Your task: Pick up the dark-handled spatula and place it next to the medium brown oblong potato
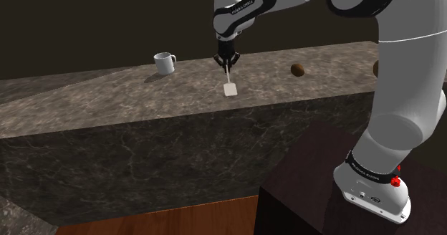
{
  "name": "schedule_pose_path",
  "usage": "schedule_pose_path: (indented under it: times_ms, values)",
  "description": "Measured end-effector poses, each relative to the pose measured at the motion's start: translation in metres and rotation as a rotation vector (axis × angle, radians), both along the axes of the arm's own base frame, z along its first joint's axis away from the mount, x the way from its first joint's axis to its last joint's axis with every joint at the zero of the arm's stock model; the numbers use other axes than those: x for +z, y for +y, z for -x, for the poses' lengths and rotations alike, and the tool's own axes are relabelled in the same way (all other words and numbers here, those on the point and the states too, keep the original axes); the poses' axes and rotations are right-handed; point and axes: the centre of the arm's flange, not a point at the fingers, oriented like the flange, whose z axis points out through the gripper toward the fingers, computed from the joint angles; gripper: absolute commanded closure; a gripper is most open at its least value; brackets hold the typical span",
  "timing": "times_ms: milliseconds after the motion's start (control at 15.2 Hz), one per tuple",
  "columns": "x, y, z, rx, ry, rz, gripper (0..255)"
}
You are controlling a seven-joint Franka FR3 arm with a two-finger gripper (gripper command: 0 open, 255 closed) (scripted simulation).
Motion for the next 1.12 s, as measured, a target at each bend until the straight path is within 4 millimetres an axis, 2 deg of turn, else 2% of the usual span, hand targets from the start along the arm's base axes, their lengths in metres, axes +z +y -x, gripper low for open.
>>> schedule_pose_path:
  times_ms: [1122]
  values:
    - [0.091, 0.001, 0.001, 0.0, 0.0, 0.0, 255]
